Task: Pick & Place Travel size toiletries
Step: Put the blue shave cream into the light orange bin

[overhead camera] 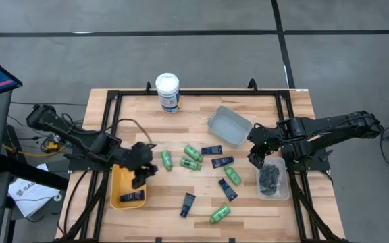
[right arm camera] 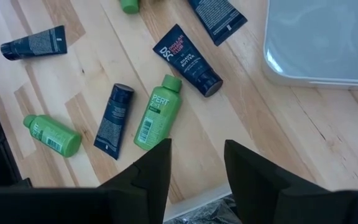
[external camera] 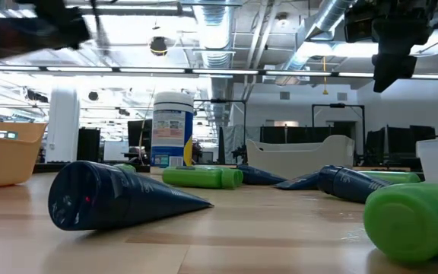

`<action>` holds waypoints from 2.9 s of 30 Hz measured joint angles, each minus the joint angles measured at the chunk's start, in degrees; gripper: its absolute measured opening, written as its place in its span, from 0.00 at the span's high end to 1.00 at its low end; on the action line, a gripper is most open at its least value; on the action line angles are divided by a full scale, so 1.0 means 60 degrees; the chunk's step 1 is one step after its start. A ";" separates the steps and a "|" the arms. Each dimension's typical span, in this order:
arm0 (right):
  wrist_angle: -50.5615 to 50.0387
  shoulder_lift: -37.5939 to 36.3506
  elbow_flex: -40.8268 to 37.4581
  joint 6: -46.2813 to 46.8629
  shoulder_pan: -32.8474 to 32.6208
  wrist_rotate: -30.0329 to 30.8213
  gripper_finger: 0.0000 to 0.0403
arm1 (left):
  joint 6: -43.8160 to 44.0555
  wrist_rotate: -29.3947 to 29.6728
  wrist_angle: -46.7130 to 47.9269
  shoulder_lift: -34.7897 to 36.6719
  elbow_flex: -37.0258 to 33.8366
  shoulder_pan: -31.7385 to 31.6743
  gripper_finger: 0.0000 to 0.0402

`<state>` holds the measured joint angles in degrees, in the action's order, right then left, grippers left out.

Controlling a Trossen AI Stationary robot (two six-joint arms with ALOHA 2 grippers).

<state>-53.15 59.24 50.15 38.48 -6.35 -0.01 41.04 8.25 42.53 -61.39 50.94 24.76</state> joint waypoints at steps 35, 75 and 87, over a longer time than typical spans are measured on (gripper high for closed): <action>0.0943 -0.0001 0.0000 0.0260 0.0000 0.0007 0.60 | 0.7039 -0.0417 0.0291 -0.0123 -0.2663 0.1183 0.62; 0.2193 0.0938 0.0001 -0.3857 0.0004 0.0296 0.51 | 0.1938 0.1269 -0.7893 -0.0537 -0.0401 -0.0285 0.38; 0.2656 0.2718 0.0000 -0.7239 0.0533 0.0244 0.48 | 0.1922 0.1304 -0.6921 -0.0362 -0.0401 -0.0299 0.39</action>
<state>-37.21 75.55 50.15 -4.95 -3.15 1.45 52.58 16.08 1.00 -63.56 48.53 22.96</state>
